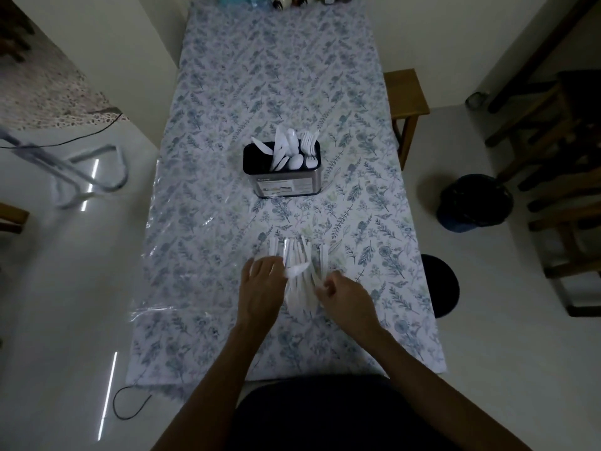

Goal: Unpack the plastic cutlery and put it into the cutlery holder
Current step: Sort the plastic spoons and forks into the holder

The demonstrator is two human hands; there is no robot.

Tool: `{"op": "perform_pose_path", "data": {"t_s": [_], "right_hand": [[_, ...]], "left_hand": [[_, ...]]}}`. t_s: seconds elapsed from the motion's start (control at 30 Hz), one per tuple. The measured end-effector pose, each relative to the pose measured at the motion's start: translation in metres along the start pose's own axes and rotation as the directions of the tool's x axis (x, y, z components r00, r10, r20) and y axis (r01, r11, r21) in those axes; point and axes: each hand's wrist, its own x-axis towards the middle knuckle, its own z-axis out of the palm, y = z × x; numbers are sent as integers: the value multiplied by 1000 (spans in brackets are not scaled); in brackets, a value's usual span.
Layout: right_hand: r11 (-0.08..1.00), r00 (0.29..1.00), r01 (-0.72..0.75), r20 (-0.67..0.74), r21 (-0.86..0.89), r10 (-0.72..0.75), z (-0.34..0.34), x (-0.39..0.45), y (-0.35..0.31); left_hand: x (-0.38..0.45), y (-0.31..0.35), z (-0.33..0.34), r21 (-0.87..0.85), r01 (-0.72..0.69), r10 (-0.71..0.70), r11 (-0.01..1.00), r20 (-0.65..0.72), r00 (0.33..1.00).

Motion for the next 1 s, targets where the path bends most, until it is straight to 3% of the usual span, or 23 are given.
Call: {"op": "perform_pose_path", "data": {"t_s": [0.1,0.17,0.23,0.37,0.47,0.57,0.67,0.73,0.8,1.0], "right_hand": [[978,986,-15,159,-206,49,17,5,-9],[977,983,-37,170,-208,73,17,7,-11],[987,989,-45,130,-153,66,8,5,-10],[968,994,71,-67,-239,-89,-18,-5,-10],[986,974,163,-153,-20,-164,-34,-7,-15],[974,982,74,-187,215,-33,-41,6,-16],[999,993,-28,-114,-46,22,-20,29,-4],[967,997,-79,4,-244,82,-1,39,0],[937,990,-101,55,-333,127,11,44,2],[964,989,-139,8,-225,144,-2,34,3]], "left_hand": [[-13,-12,-4,-58,-83,80,995,-67,995],[-15,-13,-7,-113,-122,111,986,-101,989],[-9,-9,-6,-183,-139,124,973,-95,988],[7,11,2,-205,-269,266,941,-44,963],[16,26,2,-222,-313,331,923,49,942],[21,35,-12,-355,-38,78,934,101,992],[17,24,-17,-417,217,-176,883,136,975],[10,15,-19,-434,245,-213,867,122,969],[7,9,-21,-449,239,-216,861,101,971],[10,8,-13,-400,195,-202,896,24,979]]}}
